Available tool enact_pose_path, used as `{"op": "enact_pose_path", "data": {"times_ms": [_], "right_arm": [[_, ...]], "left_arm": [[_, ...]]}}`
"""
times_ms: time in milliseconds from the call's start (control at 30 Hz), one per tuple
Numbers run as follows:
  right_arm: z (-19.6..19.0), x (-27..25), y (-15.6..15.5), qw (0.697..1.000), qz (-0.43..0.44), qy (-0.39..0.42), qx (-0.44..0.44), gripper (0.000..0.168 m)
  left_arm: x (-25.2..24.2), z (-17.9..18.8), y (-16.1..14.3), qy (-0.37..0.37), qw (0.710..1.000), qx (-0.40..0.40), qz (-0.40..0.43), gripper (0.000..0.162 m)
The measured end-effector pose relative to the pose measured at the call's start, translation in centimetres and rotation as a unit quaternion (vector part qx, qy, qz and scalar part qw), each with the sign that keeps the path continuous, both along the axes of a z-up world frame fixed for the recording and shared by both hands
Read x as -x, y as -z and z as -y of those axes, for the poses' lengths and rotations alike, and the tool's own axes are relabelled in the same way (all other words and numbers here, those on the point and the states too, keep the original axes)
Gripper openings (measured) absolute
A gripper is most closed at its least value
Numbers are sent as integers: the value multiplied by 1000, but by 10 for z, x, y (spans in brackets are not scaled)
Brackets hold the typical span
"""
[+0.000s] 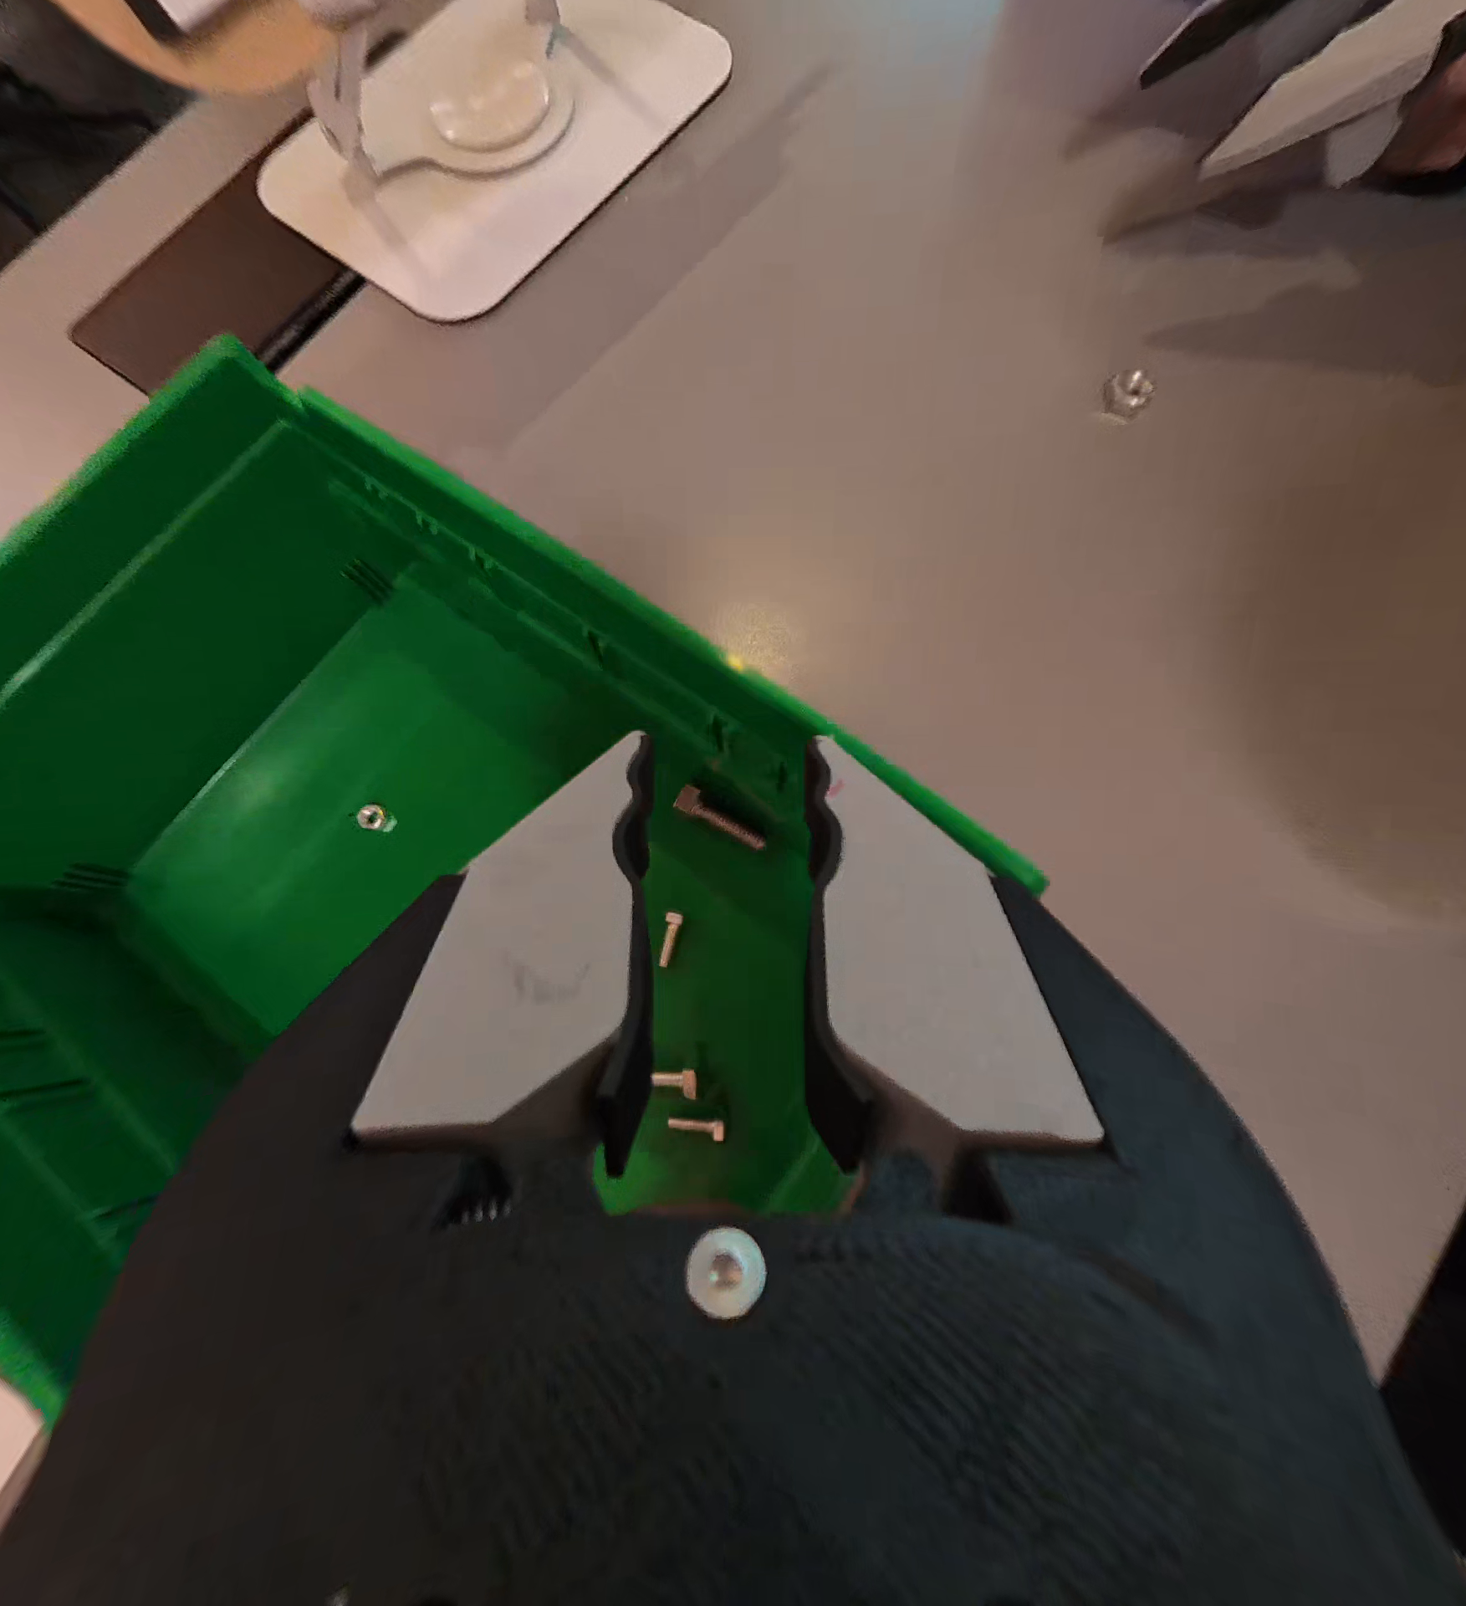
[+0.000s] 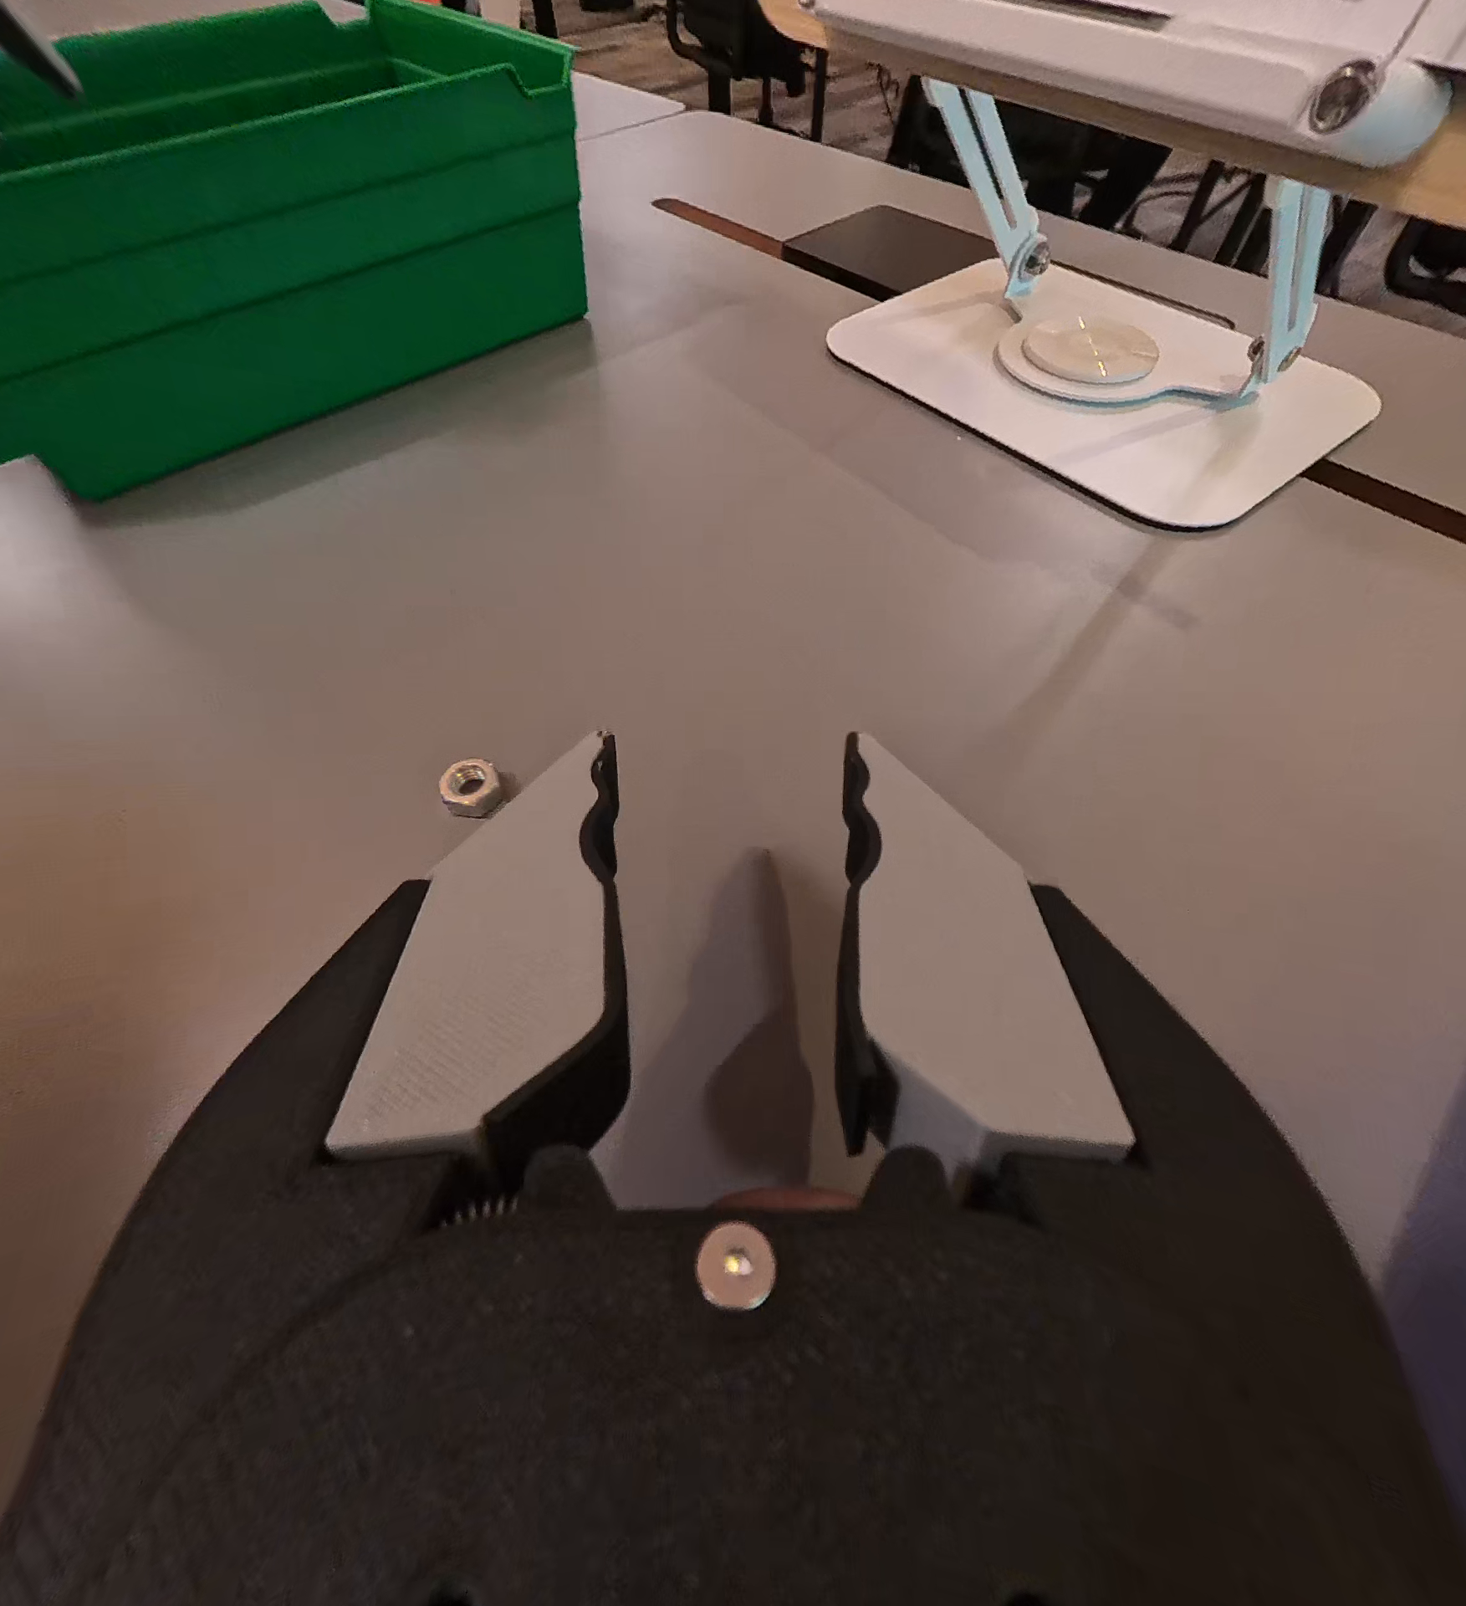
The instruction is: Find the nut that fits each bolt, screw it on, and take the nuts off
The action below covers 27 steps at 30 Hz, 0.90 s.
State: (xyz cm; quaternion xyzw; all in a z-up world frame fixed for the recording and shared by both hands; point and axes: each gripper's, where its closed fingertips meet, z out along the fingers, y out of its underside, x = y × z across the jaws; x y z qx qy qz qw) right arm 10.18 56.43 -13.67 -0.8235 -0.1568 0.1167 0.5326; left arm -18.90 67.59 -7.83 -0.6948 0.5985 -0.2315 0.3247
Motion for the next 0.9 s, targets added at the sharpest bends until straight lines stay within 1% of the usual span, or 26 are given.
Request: {"op": "enact_pose_path", "data": {"times_ms": [133,233,333,367,433,533,567,633,667,833,900], "right_arm": [[-5,-11,3,1000,-8,21,15,51],[-7,-12,8,999,-8,19,28,51],[-9,-12,12,999,-12,15,44,50],[-10,-12,13,999,-13,14,48,51],[-10,-11,13,999,-15,12,50,50],[-8,-9,9,999,-10,6,35,48],[-7,-8,8,1000,-8,4,29,48],[-4,-6,7,1000,-4,-1,24,47],[-2,-5,7,1000,-3,-5,24,47],[6,-1,11,999,6,-11,38,45],[9,1,9,999,2,-13,42,44]], "left_arm": [[10,-16,39,4,999,10,-45,33],[13,-21,52,6,997,15,-73,33],[7,-8,67,42,994,65,-75,31],[6,-9,73,42,993,74,-83,31],[6,-21,84,22,992,62,-108,32],[-2,-26,94,16,990,59,-124,30],[-3,-28,97,13,989,52,-136,34],[-7,-27,98,16,988,63,-138,28],[-8,-25,98,23,988,75,-135,17],[-8,-24,98,29,988,82,-130,17],[-8,-26,89,20,990,83,-110,5]]}}
